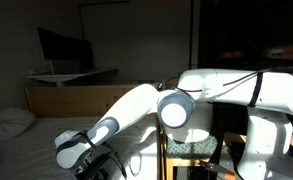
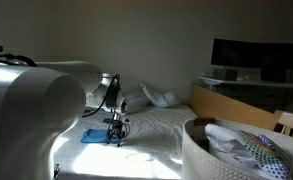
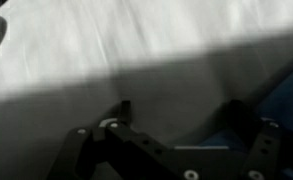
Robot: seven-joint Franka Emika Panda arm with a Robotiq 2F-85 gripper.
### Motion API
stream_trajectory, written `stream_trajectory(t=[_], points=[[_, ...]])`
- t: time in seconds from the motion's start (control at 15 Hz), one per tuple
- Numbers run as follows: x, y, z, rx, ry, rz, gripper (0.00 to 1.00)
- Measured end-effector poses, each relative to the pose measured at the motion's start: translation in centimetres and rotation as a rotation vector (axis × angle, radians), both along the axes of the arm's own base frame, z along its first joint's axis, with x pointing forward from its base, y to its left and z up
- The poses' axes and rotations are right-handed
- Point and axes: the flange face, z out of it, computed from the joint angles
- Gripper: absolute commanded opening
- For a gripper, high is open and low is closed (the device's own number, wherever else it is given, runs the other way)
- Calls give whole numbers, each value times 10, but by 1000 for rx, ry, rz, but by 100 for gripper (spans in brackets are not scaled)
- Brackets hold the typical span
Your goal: Put the white and blue shirts in the laundry bag
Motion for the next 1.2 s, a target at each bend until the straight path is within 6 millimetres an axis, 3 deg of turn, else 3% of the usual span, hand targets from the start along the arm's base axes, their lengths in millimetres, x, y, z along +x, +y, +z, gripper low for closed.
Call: stream_trajectory(t=[0.87,1.0,1.2], points=[[11,9,3,143,-46,-101,100],[29,1,26,172,-71,-121,100],[71,-30,96,221,-133,-169,100]])
